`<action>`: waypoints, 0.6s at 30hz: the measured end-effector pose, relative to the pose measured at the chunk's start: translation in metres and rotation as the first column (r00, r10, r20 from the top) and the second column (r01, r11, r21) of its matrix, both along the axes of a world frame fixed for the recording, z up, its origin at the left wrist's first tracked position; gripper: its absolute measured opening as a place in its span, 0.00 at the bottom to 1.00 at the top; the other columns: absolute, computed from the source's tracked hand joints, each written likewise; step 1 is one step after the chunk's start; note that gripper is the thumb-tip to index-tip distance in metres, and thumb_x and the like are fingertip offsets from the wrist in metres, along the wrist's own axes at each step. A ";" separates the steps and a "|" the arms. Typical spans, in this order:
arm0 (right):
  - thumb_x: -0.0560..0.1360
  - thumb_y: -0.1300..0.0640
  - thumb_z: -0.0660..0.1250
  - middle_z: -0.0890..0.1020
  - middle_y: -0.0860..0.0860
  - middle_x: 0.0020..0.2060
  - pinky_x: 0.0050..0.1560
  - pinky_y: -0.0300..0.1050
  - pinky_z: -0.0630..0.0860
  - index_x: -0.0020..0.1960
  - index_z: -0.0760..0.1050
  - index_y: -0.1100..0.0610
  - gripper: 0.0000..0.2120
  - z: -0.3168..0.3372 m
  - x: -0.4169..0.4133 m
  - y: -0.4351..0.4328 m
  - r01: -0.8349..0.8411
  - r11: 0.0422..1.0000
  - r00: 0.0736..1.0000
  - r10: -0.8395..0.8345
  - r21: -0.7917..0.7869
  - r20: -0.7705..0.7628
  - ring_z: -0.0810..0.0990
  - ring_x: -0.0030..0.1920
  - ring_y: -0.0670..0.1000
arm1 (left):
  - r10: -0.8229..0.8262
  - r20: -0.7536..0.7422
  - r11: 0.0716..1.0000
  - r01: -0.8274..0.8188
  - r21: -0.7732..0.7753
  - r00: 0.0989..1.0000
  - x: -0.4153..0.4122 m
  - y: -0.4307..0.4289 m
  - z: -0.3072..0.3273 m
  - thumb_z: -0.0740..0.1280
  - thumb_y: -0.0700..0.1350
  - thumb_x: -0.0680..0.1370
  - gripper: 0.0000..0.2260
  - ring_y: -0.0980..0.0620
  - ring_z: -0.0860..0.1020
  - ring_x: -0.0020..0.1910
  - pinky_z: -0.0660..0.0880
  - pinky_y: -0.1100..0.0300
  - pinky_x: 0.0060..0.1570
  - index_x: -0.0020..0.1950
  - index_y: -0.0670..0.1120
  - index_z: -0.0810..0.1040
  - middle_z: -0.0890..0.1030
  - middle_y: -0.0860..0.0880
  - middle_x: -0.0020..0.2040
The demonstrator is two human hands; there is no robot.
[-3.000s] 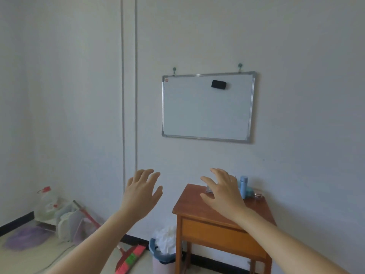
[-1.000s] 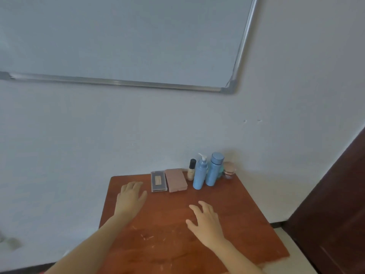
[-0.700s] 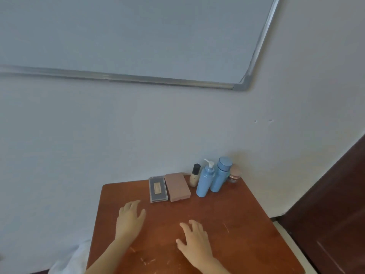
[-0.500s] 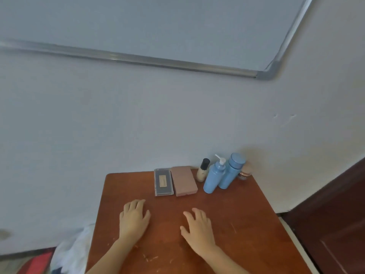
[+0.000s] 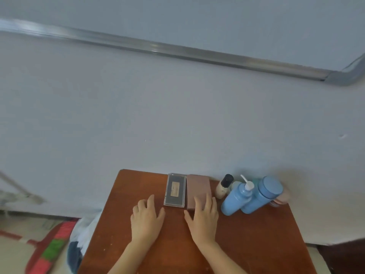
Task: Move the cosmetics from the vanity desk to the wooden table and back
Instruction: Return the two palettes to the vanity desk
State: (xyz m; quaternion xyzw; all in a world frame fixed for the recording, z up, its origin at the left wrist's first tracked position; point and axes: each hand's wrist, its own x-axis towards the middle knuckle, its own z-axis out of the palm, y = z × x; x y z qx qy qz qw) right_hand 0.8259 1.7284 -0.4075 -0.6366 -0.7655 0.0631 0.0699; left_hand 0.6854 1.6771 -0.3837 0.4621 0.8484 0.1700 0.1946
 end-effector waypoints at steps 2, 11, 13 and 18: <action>0.54 0.45 0.80 0.79 0.63 0.52 0.39 0.56 0.79 0.44 0.77 0.54 0.25 -0.003 0.002 0.003 0.009 1.000 0.999 -0.009 -0.007 -0.053 0.79 0.51 0.66 | 0.015 0.004 1.000 -0.015 0.023 1.000 0.010 0.011 0.001 0.57 0.56 0.78 0.26 0.47 0.59 0.70 0.61 0.53 0.66 0.73 0.49 0.55 0.61 0.47 0.71; 0.49 0.49 0.80 0.76 0.60 0.51 0.37 0.52 0.78 0.44 0.72 0.52 0.28 -0.015 0.015 0.007 -0.007 0.998 0.970 0.021 0.056 -0.241 0.78 0.46 0.62 | -0.036 -0.114 0.993 0.023 -0.114 0.993 0.041 0.051 -0.009 0.60 0.63 0.73 0.36 0.47 0.55 0.72 0.57 0.52 0.67 0.74 0.48 0.51 0.59 0.48 0.72; 0.49 0.48 0.79 0.75 0.60 0.53 0.38 0.52 0.78 0.48 0.70 0.52 0.31 -0.017 0.021 0.000 0.000 0.998 0.972 0.015 0.066 -0.233 0.79 0.46 0.62 | 0.000 -0.102 0.993 -0.012 -0.120 0.995 0.042 0.054 -0.007 0.61 0.63 0.72 0.36 0.46 0.55 0.71 0.58 0.51 0.67 0.73 0.48 0.52 0.60 0.47 0.72; 0.48 0.48 0.79 0.77 0.67 0.55 0.42 0.54 0.79 0.55 0.70 0.56 0.38 -0.024 0.033 -0.014 0.024 0.996 0.978 -0.005 0.090 -0.210 0.78 0.49 0.64 | 0.104 -0.035 0.978 -0.109 -0.179 0.994 0.044 0.070 -0.002 0.67 0.59 0.70 0.37 0.43 0.58 0.69 0.62 0.49 0.64 0.73 0.47 0.54 0.62 0.45 0.70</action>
